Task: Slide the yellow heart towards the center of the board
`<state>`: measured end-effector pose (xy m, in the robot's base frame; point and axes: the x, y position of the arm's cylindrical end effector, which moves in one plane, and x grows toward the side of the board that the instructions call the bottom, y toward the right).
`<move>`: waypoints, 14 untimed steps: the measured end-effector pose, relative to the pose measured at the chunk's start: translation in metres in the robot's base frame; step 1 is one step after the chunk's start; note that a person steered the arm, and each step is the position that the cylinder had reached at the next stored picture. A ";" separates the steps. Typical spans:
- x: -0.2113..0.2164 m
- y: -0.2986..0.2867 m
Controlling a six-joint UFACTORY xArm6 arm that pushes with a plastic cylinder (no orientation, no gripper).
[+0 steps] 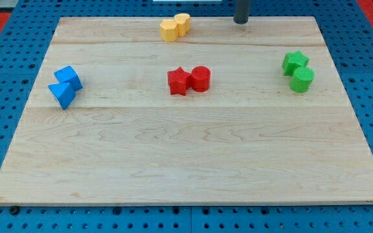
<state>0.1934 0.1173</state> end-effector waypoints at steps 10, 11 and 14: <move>0.018 -0.194; 0.029 -0.154; 0.075 -0.119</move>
<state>0.2682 -0.0012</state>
